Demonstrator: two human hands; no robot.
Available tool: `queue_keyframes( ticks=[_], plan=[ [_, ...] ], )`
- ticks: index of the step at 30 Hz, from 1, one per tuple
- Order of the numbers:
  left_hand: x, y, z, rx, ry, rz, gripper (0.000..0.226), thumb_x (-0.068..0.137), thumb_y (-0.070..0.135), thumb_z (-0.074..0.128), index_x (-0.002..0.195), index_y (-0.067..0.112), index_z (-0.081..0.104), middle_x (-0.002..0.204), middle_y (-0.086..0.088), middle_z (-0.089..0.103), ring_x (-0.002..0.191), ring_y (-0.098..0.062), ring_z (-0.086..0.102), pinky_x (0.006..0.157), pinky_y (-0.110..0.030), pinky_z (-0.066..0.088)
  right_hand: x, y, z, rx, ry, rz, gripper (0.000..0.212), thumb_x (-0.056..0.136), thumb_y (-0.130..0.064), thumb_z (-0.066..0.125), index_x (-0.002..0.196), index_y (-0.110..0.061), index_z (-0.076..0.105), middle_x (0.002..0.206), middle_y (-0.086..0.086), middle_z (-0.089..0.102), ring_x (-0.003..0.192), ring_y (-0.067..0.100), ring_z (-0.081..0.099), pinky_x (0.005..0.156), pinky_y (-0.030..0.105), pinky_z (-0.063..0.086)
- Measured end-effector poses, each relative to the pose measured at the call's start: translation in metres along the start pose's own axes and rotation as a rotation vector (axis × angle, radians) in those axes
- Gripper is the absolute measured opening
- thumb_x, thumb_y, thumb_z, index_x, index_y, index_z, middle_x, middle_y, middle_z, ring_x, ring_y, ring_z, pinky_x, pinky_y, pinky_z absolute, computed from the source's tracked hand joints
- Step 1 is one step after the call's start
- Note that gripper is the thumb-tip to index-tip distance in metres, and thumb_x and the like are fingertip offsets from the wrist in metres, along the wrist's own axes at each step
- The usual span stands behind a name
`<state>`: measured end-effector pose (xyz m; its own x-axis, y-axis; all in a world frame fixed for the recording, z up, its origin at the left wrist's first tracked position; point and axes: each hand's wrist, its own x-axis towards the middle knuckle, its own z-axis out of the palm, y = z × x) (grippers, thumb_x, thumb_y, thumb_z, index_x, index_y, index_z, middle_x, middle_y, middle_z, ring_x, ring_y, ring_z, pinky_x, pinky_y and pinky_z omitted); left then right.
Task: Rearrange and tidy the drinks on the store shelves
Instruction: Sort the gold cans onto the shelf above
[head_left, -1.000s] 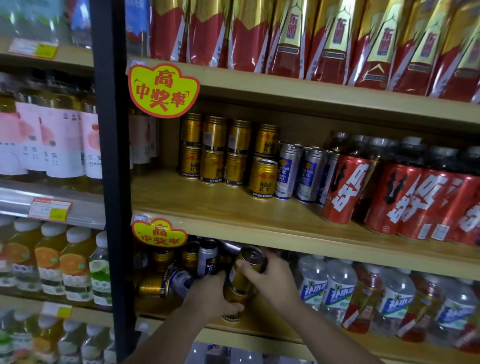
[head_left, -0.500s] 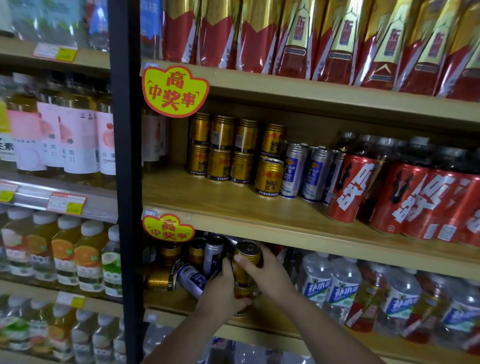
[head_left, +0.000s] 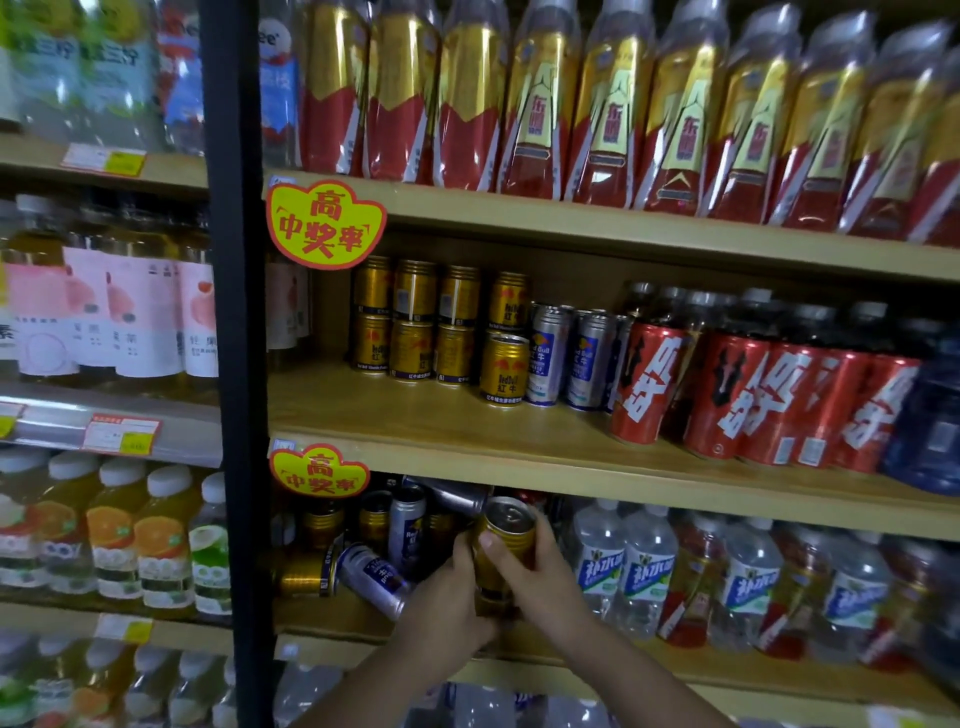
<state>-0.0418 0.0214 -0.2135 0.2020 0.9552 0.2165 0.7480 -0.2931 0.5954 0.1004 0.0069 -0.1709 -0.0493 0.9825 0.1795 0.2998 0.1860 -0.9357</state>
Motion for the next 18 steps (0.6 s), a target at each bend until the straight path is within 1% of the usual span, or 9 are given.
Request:
queue_keyframes(
  ticks=[1, 2, 4, 6, 8, 11, 15, 16, 18],
  plan=[
    [-0.004, 0.010, -0.004, 0.007, -0.029, 0.029, 0.102, 0.073, 0.054, 0.070, 0.150, 0.028, 0.008, 0.122, 0.006, 0.063, 0.102, -0.015, 0.066, 0.060, -0.016, 0.040, -0.011, -0.006, -0.006, -0.017, 0.059, -0.015, 0.045, 0.077, -0.068, 0.066, 0.115, -0.057, 0.044, 0.113, -0.024, 0.064, 0.095, -0.013, 0.062, 0.080, 0.011, 0.048],
    [-0.007, 0.021, -0.009, 0.024, -0.056, 0.064, 0.102, 0.073, 0.054, 0.069, 0.149, 0.029, 0.007, 0.122, 0.004, 0.064, 0.103, -0.018, 0.066, 0.063, -0.020, 0.044, -0.022, -0.012, -0.012, -0.034, 0.121, -0.028, 0.047, 0.073, -0.075, 0.062, 0.113, -0.061, 0.043, 0.111, -0.025, 0.065, 0.094, -0.011, 0.063, 0.084, 0.017, 0.051],
    [-0.011, 0.044, -0.021, 0.077, -0.088, 0.145, 0.102, 0.073, 0.052, 0.070, 0.150, 0.028, 0.008, 0.122, -0.001, 0.065, 0.105, -0.024, 0.067, 0.074, -0.027, 0.050, -0.044, -0.027, -0.027, -0.038, 0.235, -0.047, 0.052, 0.063, -0.091, 0.057, 0.109, -0.070, 0.042, 0.103, -0.028, 0.068, 0.092, -0.010, 0.064, 0.087, 0.028, 0.054],
    [-0.016, 0.070, -0.036, 0.079, -0.091, 0.237, 0.100, 0.073, 0.048, 0.071, 0.150, 0.028, 0.010, 0.120, -0.004, 0.066, 0.105, -0.028, 0.067, 0.079, -0.032, 0.052, -0.061, -0.048, -0.043, -0.043, 0.320, -0.062, 0.059, 0.054, -0.100, 0.053, 0.106, -0.075, 0.042, 0.097, -0.033, 0.068, 0.087, -0.010, 0.066, 0.081, 0.032, 0.054],
    [-0.019, 0.093, -0.054, 0.037, -0.073, 0.310, 0.095, 0.073, 0.047, 0.073, 0.147, 0.029, 0.016, 0.118, -0.002, 0.066, 0.104, -0.027, 0.066, 0.081, -0.034, 0.053, -0.071, -0.076, -0.057, -0.075, 0.367, -0.105, 0.066, 0.050, -0.103, 0.048, 0.108, -0.071, 0.044, 0.093, -0.036, 0.066, 0.082, -0.012, 0.065, 0.074, 0.031, 0.053],
    [-0.018, 0.121, -0.086, -0.105, -0.019, 0.370, 0.086, 0.072, 0.048, 0.079, 0.140, 0.037, 0.026, 0.115, 0.005, 0.066, 0.102, -0.020, 0.066, 0.085, -0.038, 0.056, -0.071, -0.123, -0.070, -0.143, 0.390, -0.200, 0.064, 0.057, -0.102, 0.045, 0.111, -0.067, 0.044, 0.094, -0.038, 0.065, 0.081, -0.008, 0.066, 0.075, 0.034, 0.053],
    [0.001, 0.130, -0.136, -0.172, 0.118, 0.357, 0.081, 0.070, 0.050, 0.082, 0.131, 0.044, 0.030, 0.108, 0.013, 0.068, 0.095, -0.010, 0.067, 0.077, -0.032, 0.057, -0.037, -0.170, -0.067, -0.155, 0.313, -0.328, 0.061, 0.069, -0.093, 0.051, 0.119, -0.058, 0.046, 0.102, -0.021, 0.071, 0.091, -0.001, 0.068, 0.082, 0.038, 0.056],
    [0.009, 0.126, -0.151, -0.157, 0.161, 0.346, 0.078, 0.072, 0.046, 0.082, 0.131, 0.042, 0.030, 0.107, 0.013, 0.068, 0.094, -0.011, 0.067, 0.075, -0.032, 0.056, -0.023, -0.178, -0.062, -0.135, 0.288, -0.347, 0.065, 0.070, -0.090, 0.054, 0.124, -0.055, 0.046, 0.106, -0.020, 0.070, 0.095, 0.000, 0.068, 0.085, 0.035, 0.055],
    [0.023, 0.112, -0.175, -0.144, 0.241, 0.316, 0.070, 0.077, 0.036, 0.079, 0.130, 0.037, 0.033, 0.106, 0.010, 0.068, 0.094, -0.016, 0.068, 0.075, -0.033, 0.056, 0.008, -0.188, -0.045, -0.080, 0.242, -0.370, 0.067, 0.076, -0.078, 0.064, 0.132, -0.047, 0.043, 0.111, -0.024, 0.066, 0.097, -0.008, 0.065, 0.083, 0.021, 0.052]
  ],
)
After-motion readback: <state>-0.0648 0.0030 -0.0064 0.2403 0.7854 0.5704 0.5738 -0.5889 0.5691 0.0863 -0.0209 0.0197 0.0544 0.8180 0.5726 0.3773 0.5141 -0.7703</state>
